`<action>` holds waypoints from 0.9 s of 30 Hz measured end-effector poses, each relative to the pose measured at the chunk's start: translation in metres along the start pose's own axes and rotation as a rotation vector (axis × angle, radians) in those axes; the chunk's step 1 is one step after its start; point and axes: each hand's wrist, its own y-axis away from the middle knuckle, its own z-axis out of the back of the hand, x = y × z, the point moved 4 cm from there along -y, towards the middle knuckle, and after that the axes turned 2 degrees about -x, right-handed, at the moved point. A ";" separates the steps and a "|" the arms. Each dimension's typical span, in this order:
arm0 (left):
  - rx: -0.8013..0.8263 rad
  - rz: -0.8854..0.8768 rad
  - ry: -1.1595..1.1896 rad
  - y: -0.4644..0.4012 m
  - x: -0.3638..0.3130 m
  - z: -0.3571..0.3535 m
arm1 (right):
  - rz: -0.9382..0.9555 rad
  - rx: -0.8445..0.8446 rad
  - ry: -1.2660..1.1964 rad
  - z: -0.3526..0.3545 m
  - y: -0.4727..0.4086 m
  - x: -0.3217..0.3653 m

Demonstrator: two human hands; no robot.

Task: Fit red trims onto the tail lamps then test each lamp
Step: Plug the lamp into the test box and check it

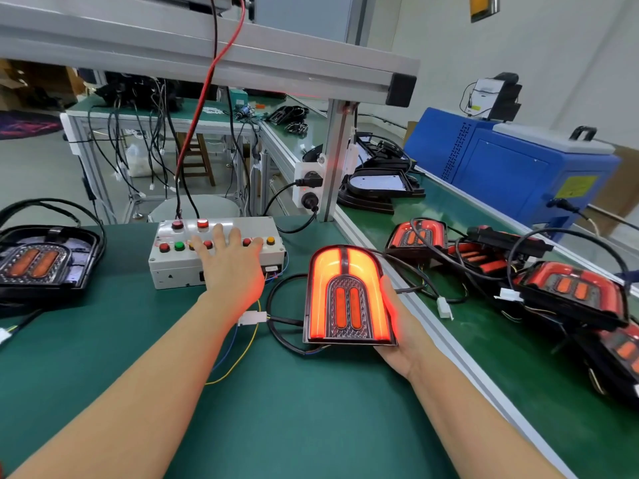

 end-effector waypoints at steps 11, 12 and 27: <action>-0.014 -0.011 0.013 0.001 0.002 -0.001 | 0.000 -0.006 0.016 0.000 0.001 -0.001; -0.017 -0.009 0.017 0.001 0.002 -0.002 | 0.004 -0.008 0.013 0.000 0.000 -0.001; 0.013 -0.024 -0.008 -0.002 0.003 0.003 | 0.001 0.010 0.009 -0.002 0.003 -0.001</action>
